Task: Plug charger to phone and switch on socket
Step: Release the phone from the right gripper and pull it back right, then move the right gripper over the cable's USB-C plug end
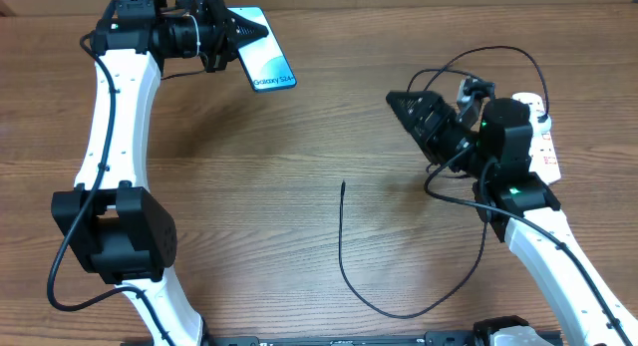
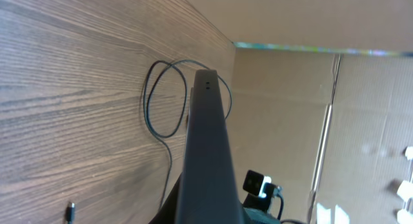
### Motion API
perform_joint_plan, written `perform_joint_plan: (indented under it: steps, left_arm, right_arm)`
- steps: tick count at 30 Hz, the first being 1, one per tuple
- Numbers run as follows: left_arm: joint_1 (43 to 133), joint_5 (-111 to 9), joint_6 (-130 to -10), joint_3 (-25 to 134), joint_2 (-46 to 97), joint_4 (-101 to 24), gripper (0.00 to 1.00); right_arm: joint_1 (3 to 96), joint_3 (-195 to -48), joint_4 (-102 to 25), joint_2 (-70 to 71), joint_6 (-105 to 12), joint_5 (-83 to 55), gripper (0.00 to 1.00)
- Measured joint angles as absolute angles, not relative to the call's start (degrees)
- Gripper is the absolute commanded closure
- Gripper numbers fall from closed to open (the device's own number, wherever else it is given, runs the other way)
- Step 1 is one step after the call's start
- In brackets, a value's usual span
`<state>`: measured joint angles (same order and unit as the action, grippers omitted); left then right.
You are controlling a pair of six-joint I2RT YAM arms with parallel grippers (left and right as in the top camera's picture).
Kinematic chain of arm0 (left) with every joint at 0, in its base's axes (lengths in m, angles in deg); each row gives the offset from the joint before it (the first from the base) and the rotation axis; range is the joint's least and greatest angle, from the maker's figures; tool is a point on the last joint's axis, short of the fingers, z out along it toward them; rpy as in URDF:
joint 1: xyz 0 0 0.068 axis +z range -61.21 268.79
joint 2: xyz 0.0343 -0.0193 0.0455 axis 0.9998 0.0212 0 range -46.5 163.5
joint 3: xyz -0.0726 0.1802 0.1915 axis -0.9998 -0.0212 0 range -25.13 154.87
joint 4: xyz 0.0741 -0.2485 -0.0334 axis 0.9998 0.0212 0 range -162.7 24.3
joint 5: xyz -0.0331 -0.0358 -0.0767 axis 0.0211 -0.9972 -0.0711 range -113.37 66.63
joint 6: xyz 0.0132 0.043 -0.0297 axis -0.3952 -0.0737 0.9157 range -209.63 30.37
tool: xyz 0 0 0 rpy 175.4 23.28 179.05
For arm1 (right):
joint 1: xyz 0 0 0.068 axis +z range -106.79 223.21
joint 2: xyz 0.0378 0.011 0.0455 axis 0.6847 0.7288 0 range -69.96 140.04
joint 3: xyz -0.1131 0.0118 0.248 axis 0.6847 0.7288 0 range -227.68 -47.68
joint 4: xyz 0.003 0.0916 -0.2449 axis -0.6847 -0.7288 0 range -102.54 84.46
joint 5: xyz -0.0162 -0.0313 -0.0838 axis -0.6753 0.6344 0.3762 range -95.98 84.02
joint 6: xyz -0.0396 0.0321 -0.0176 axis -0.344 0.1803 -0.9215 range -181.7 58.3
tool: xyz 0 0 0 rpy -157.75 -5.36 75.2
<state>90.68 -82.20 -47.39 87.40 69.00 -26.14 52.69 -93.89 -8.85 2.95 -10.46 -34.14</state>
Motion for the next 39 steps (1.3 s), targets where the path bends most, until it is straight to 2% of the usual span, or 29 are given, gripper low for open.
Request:
perform_joint_plan:
  steps: [6,12,15,30,39]
  left_arm:
    - [90.7,-82.7,-51.2,87.4,69.0,-26.1,0.96]
    - [90.7,-82.7,-52.4,87.4,69.0,-26.1,0.96]
    - [90.7,-82.7,-52.6,87.4,69.0,-26.0,0.96]
    - [90.7,-82.4,-52.6,87.4,69.0,-26.0,0.96]
    - [90.7,-82.1,-52.6,87.4,69.0,-26.0,0.96]
  right_arm:
    - [56.0,-99.4,-20.9,5.0,-18.5,-30.6,0.00]
    - [62.6,-109.9,-38.1,11.8,-24.3,-21.5,0.00]
    - [65.5,-111.2,-42.1,14.7,-25.8,-17.0,0.00]
    - [67.4,-111.3,-47.1,18.2,-25.7,-12.5,0.01]
    - [73.5,-113.3,-50.2,28.0,-24.3,-11.4,0.01]
